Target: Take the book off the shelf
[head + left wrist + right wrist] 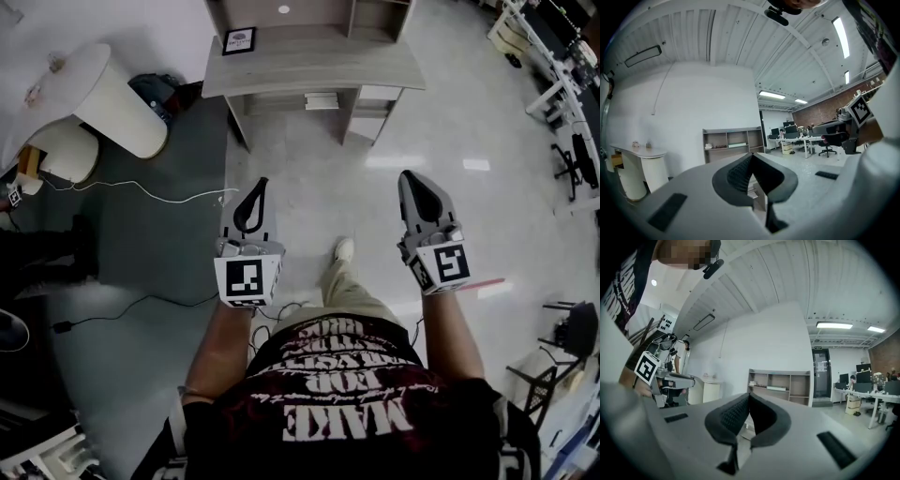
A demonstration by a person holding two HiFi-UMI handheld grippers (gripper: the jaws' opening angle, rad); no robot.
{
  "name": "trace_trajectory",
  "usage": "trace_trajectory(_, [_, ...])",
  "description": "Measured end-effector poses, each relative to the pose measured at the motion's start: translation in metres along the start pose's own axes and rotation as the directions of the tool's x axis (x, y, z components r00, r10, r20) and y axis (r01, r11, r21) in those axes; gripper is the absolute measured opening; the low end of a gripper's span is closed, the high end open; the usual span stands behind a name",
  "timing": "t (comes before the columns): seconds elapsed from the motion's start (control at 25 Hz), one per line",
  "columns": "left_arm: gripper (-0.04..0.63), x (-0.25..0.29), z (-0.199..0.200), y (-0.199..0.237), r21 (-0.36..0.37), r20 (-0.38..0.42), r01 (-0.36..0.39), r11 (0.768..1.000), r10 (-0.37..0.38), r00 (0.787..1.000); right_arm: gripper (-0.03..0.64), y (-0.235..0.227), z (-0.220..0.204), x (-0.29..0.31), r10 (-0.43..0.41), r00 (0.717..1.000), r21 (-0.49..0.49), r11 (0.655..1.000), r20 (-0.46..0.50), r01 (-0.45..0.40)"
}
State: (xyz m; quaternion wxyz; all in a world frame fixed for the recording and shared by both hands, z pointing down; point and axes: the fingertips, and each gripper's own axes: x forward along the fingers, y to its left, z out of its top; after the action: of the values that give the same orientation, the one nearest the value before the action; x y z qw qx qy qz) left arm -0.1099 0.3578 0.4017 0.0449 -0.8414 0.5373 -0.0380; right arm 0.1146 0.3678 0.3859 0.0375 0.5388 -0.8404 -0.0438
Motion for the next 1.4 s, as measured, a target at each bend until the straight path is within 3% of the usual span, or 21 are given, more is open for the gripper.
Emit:
trace_trajectory(0.4, [-0.002,0.097,0.008,0.022,0.008,-0.005,-0.025,1.000,0.025,1.000,0.005,-0.050,-0.004,0.085,0.075,0.997,0.003,0.997,-0.006,-0.075])
trace_trajectory(0.76, [-0.002,0.188,0.028,0.022,-0.079,0.058,-0.035,0.996,0.039,0.998,0.005,-0.112,-0.007,0.138,0.111,0.994,0.017,0.994,-0.009,-0.111])
trace_trajectory(0.96, [-0.002,0.234,0.036,0.008,0.000,0.057,-0.037,0.999,0.037,0.998,0.005,-0.156,-0.016,0.159,0.122,0.993,0.036,0.992,-0.013,-0.121])
trace_trajectory(1.2, [-0.002,0.254,0.030,0.002,-0.001,0.027,-0.022,1.000,0.022,0.999,0.003,-0.189,-0.031,0.186,0.108,0.994,0.062,0.992,-0.028,-0.107])
trace_trajectory(1.4, [-0.002,0.250,0.020,0.027,-0.047,-0.004,-0.086,0.995,0.086,0.996,0.003,-0.179,-0.043,0.201,0.149,0.987,0.101,0.984,-0.056,-0.143])
